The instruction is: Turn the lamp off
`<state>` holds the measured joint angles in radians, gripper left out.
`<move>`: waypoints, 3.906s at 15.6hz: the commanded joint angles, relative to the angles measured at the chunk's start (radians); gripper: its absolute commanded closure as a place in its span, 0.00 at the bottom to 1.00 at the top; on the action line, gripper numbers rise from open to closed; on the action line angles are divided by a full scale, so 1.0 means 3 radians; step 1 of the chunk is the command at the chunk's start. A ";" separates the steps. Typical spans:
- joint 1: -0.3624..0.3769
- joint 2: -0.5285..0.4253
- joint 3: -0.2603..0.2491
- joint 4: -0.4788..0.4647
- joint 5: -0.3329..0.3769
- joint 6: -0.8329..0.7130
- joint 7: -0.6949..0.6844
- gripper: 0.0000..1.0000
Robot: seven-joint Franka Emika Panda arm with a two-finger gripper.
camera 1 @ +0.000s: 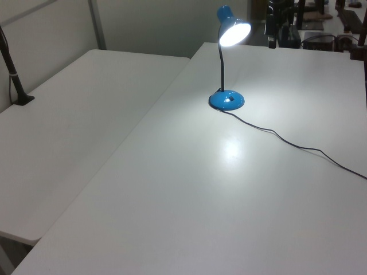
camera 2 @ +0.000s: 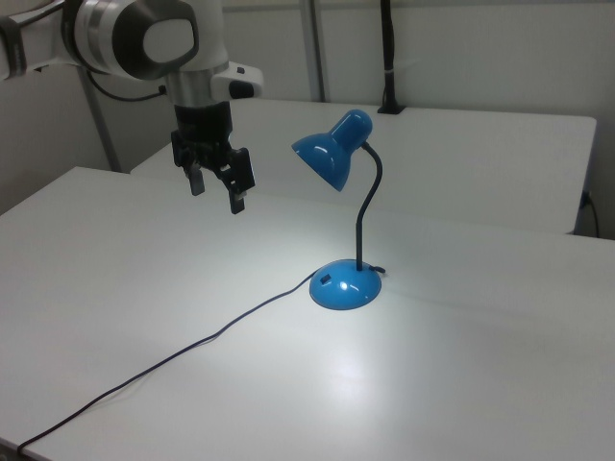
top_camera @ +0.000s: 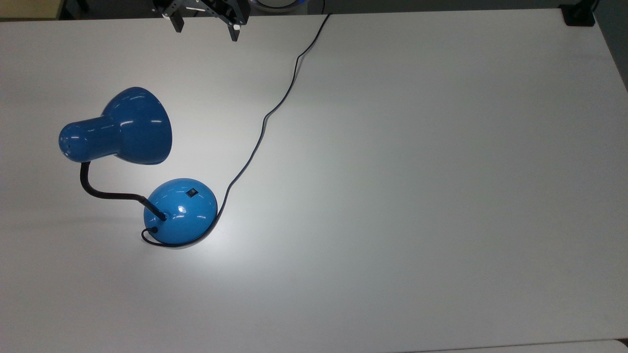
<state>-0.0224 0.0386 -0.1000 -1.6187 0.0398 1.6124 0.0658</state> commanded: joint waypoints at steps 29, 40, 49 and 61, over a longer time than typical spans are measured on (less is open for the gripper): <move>0.0115 -0.0205 -0.0102 -0.1097 0.0246 0.1536 0.0619 1.00; 0.0085 0.0264 0.0103 -0.1722 -0.1042 0.3107 0.1922 1.00; 0.0003 0.0883 0.0103 -0.1186 -0.1416 0.3302 0.2450 1.00; -0.0084 0.1308 0.0103 -0.0623 -0.1523 0.3297 0.2690 1.00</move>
<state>-0.0506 0.3903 -0.0674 -1.8569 -0.3805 2.5906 0.8201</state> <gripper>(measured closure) 0.991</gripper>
